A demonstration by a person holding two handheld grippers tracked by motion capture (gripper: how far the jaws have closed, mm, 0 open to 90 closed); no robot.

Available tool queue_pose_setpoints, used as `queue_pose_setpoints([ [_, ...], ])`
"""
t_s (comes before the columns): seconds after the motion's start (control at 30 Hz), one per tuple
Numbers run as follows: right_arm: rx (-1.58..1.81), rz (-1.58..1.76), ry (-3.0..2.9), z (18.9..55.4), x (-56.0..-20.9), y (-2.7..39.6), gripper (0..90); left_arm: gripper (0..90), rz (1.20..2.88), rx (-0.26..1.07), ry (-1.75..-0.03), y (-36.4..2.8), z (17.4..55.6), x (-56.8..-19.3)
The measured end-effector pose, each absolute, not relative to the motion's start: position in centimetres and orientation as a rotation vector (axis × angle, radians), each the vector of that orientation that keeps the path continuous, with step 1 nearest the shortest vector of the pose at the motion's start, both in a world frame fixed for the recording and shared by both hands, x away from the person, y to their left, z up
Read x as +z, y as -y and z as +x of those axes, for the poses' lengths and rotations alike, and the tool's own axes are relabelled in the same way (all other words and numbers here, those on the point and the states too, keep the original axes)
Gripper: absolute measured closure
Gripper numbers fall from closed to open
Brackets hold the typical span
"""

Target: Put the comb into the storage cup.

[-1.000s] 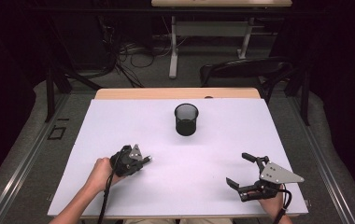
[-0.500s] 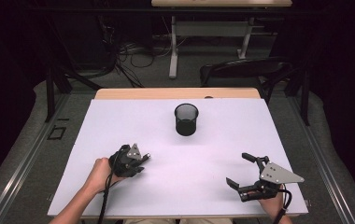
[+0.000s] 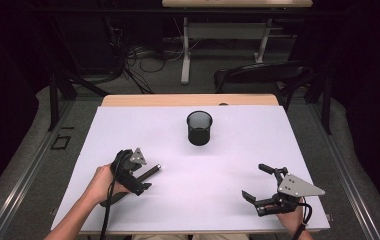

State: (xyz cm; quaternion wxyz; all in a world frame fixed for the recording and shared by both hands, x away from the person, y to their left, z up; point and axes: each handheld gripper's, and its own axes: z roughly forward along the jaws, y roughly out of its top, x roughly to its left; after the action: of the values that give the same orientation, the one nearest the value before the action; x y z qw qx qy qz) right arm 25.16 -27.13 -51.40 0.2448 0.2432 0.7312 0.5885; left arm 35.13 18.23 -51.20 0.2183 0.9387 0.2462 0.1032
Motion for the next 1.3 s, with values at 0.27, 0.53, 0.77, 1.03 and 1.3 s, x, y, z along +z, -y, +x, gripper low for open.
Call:
queue_pose_setpoints([
  [0.27, 1.607, 0.663, -1.999, 25.2, -51.4, 27.1, 1.6, 15.5, 2.665, 0.246, -0.685, -18.5, 35.7, -51.4],
  [0.53, 1.607, 0.668, -2.004, 25.2, -51.5, 27.1, 1.6, 45.6, 2.719, 0.185, -0.741, -18.7, 36.4, -51.9],
  [0.77, 1.603, 0.671, -2.010, 25.3, -51.5, 27.1, 1.6, 57.9, 2.766, 0.125, -0.747, -18.3, 36.8, -52.3],
  [1.03, 1.601, 0.673, -2.016, 25.4, -51.6, 27.1, 1.7, 66.5, 2.784, 0.083, -0.744, -18.0, 37.1, -52.7],
  [1.3, 1.601, 0.676, -2.021, 25.4, -51.6, 27.1, 1.7, 72.1, 2.805, 0.068, -0.689, -17.9, 37.1, -52.8],
])
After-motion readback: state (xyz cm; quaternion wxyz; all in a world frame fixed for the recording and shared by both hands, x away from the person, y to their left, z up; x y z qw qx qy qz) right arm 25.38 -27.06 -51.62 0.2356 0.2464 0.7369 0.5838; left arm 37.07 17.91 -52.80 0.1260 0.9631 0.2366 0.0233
